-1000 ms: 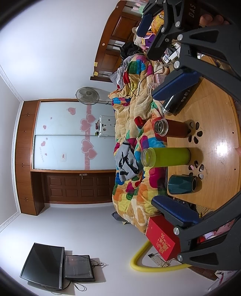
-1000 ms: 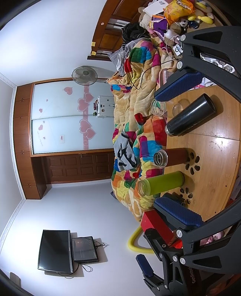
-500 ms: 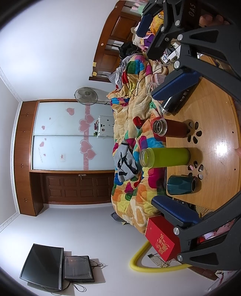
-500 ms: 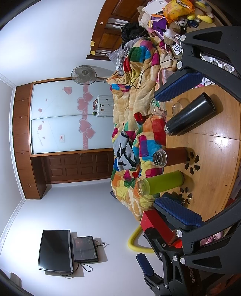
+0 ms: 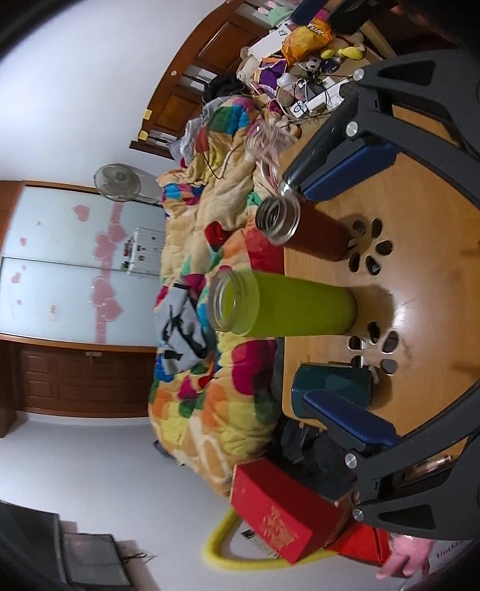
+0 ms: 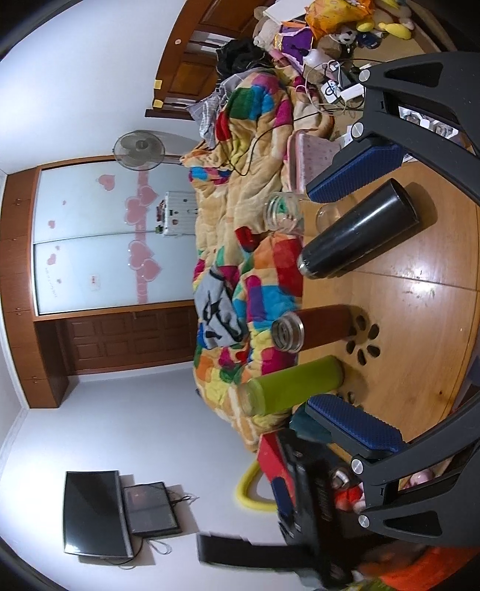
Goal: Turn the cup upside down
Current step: 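Move the left gripper to the lime-green tumbler and close around it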
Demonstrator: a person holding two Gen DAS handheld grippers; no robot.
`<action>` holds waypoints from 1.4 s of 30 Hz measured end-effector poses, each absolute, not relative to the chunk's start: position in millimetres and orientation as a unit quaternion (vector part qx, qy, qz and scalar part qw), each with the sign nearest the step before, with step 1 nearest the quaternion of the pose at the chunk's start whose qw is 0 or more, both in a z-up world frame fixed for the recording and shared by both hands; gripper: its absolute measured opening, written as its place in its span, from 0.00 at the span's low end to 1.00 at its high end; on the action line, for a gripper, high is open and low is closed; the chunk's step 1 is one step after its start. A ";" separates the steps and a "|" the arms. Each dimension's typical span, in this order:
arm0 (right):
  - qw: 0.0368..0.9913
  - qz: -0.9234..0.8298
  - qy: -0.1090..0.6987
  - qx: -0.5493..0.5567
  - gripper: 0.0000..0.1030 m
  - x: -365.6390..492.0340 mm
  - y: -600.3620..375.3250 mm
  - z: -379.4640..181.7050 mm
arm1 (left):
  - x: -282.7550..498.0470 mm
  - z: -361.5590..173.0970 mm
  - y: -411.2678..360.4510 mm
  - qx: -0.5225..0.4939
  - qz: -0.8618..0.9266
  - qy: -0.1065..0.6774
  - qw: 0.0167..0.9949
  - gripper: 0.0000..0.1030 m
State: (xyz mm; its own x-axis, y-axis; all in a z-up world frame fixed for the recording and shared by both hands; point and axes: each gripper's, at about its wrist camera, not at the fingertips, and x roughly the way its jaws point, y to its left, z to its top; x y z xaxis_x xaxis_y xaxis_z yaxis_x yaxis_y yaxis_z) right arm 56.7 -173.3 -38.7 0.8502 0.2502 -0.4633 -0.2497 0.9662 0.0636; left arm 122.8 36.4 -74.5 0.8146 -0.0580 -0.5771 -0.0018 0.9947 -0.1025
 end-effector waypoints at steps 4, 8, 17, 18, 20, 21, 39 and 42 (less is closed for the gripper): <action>0.956 0.134 0.262 0.007 1.00 73.1 -177.0 -57.6 | 162.4 -95.8 32.3 -0.013 0.002 0.313 0.950 1.00; 0.948 0.141 0.286 0.018 1.00 90.4 -179.5 -76.4 | 194.3 -112.0 34.4 -0.012 0.019 0.326 0.945 1.00; 0.940 0.143 0.310 0.018 1.00 110.6 -177.2 -102.0 | 219.0 -122.1 32.1 -0.020 -0.001 0.337 0.941 0.61; 0.939 0.144 0.312 0.019 1.00 111.4 -177.2 -104.0 | 217.8 -121.5 28.8 -0.011 0.002 0.335 0.942 0.61; 0.938 0.144 0.316 0.020 1.00 112.5 -177.1 -106.0 | 212.6 -120.2 26.1 -0.007 -0.008 0.337 0.942 0.61; 0.937 0.145 0.316 0.022 1.00 112.0 -177.1 -107.2 | 211.0 -119.5 25.7 -0.007 -0.014 0.339 0.941 0.61; 0.907 0.271 0.323 -0.007 1.00 80.7 -153.7 -153.3 | 118.4 -104.1 -34.2 -0.002 -0.203 0.414 0.888 0.61; 0.903 0.281 0.325 -0.020 1.00 75.3 -148.5 -162.5 | 113.5 -102.8 -44.4 -0.011 -0.228 0.420 0.878 0.61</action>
State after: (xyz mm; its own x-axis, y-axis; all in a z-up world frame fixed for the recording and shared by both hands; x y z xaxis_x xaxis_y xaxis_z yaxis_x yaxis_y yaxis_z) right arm 75.3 -148.5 -162.5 0.6299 0.4947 -0.5988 -0.5210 0.8409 0.1467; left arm 113.5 -44.4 -102.8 0.5432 -0.4101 -0.7326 0.3914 0.8957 -0.2112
